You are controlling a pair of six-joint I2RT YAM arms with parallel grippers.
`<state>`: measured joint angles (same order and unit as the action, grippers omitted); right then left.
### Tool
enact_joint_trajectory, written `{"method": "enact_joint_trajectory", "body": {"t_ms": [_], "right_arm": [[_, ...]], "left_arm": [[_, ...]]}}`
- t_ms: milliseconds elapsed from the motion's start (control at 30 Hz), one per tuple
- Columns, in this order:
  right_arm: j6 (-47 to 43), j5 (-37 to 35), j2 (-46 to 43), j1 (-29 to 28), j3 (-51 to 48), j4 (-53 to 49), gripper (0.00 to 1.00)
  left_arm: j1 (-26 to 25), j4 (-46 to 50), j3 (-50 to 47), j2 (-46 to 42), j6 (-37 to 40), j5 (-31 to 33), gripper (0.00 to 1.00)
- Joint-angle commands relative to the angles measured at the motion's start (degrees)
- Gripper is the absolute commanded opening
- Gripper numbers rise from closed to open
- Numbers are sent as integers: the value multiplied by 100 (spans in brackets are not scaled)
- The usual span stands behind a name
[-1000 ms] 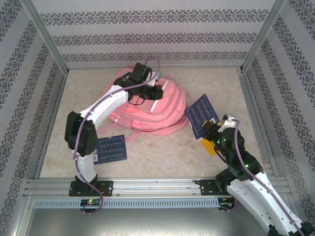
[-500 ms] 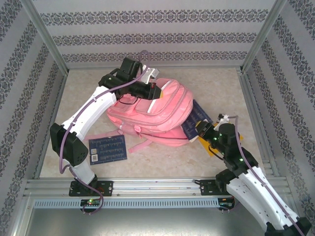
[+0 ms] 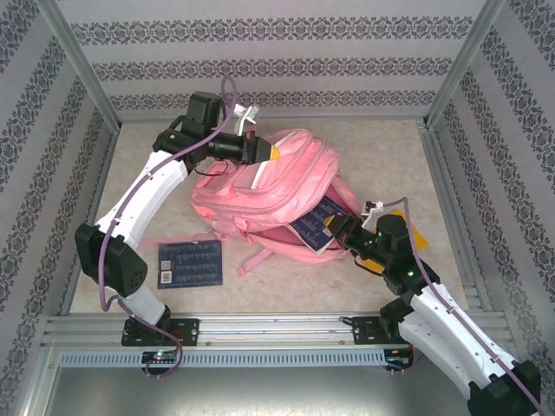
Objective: Pack the student bag
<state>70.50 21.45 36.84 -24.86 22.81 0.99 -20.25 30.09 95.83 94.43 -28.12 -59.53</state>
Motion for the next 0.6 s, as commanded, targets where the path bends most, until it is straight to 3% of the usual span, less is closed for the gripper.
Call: {"method": "enact_joint_trajectory", "body": {"t_ms": [0, 100, 567], "right_arm": [[480, 473, 182, -6, -53, 1433, 0], [494, 485, 441, -85, 180, 1706, 0], [-169, -70, 2413, -646, 1608, 1699, 0]], "left_arm": [[115, -2304, -151, -432, -1184, -1195, 0], [118, -2726, -292, -396, -1498, -1304, 0], [117, -2657, -442, -447, -1451, -1238, 0]]}}
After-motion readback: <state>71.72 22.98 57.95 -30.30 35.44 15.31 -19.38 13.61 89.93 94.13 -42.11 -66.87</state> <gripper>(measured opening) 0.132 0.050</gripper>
